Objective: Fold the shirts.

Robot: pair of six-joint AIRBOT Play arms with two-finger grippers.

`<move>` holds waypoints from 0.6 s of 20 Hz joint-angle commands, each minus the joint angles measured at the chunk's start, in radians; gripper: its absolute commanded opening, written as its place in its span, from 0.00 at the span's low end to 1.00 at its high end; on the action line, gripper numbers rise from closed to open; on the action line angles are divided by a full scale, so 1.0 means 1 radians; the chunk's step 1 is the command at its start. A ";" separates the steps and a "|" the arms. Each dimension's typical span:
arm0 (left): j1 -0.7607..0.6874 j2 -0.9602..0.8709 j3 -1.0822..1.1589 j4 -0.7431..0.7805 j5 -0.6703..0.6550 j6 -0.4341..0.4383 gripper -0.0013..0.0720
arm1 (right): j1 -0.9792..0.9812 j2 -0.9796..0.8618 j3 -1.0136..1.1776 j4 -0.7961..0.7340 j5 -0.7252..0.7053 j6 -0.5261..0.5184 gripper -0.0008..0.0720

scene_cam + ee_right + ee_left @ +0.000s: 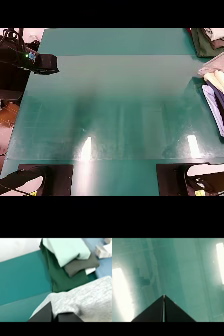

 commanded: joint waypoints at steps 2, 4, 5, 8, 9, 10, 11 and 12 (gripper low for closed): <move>-0.002 0.001 -0.004 -0.002 0.002 -0.001 0.05 | -0.032 0.049 0.039 -0.010 0.039 -0.006 0.02; -0.002 0.001 -0.004 -0.002 0.002 0.002 0.05 | -0.060 0.102 -0.029 -0.010 0.057 -0.006 0.02; -0.002 0.001 -0.004 -0.002 0.002 0.002 0.05 | -0.076 0.124 -0.056 -0.010 0.075 -0.006 0.02; -0.002 0.001 -0.004 -0.002 0.002 0.002 0.05 | -0.131 0.183 -0.122 -0.011 0.158 -0.006 0.02; -0.002 0.001 -0.004 -0.002 0.002 0.002 0.05 | -0.151 0.199 -0.141 -0.012 0.196 -0.005 0.03; -0.002 0.001 -0.004 -0.002 0.002 0.002 0.05 | -0.174 0.214 -0.160 -0.028 0.238 0.002 0.03; -0.002 0.001 -0.004 -0.002 0.002 0.002 0.05 | -0.192 0.228 -0.175 -0.071 0.272 0.031 0.03; -0.002 0.001 -0.004 -0.002 0.002 0.002 0.05 | -0.207 0.243 -0.191 -0.140 0.310 0.076 0.03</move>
